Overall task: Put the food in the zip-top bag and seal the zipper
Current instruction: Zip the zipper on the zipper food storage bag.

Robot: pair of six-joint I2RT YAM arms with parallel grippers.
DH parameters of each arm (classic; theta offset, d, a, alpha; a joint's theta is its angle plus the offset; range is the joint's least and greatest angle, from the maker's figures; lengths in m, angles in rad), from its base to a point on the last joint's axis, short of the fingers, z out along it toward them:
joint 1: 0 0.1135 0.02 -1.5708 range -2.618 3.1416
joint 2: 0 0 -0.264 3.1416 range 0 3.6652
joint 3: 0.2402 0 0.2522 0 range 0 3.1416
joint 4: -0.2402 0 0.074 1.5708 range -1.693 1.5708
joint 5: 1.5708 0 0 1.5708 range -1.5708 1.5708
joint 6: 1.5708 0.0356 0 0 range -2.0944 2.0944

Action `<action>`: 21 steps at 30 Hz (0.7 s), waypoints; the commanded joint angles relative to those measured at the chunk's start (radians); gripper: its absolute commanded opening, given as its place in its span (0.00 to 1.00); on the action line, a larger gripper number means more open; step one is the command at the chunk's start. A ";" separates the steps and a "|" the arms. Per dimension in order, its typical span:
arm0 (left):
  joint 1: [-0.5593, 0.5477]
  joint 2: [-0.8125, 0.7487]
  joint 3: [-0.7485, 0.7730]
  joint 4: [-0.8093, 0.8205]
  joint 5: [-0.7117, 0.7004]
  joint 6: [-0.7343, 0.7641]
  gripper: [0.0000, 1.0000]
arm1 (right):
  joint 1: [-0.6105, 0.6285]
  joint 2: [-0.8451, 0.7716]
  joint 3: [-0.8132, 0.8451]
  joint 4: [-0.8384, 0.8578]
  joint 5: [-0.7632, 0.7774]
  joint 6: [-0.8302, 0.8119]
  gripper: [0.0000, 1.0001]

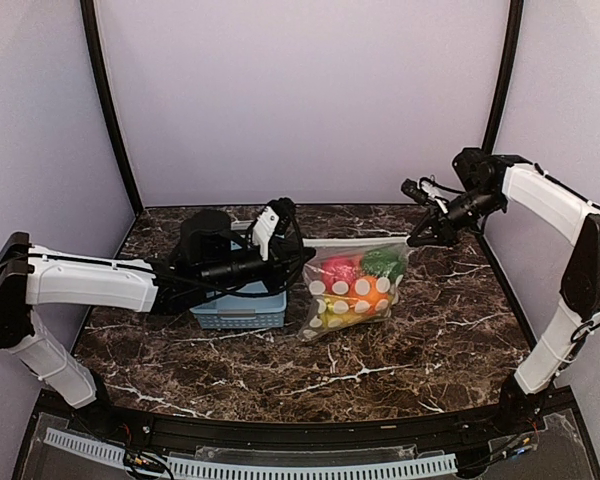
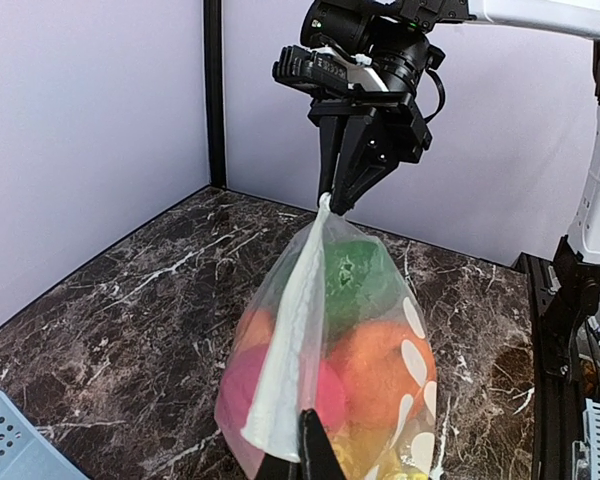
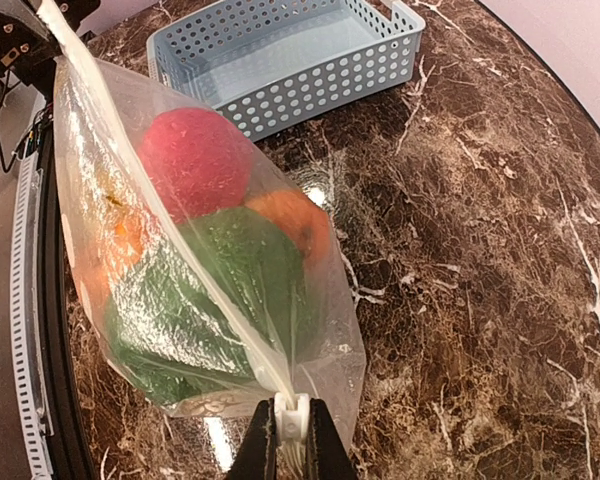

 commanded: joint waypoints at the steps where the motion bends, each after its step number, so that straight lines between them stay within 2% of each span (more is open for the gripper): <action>1: 0.016 0.005 -0.007 0.043 0.010 -0.013 0.01 | -0.058 -0.007 -0.025 0.006 0.119 -0.027 0.02; 12: 0.028 0.056 0.010 0.063 0.029 -0.023 0.01 | -0.090 0.005 -0.038 0.000 0.131 -0.056 0.03; 21: 0.055 0.196 0.128 0.094 0.085 -0.025 0.01 | -0.125 0.032 0.022 -0.011 0.144 -0.073 0.03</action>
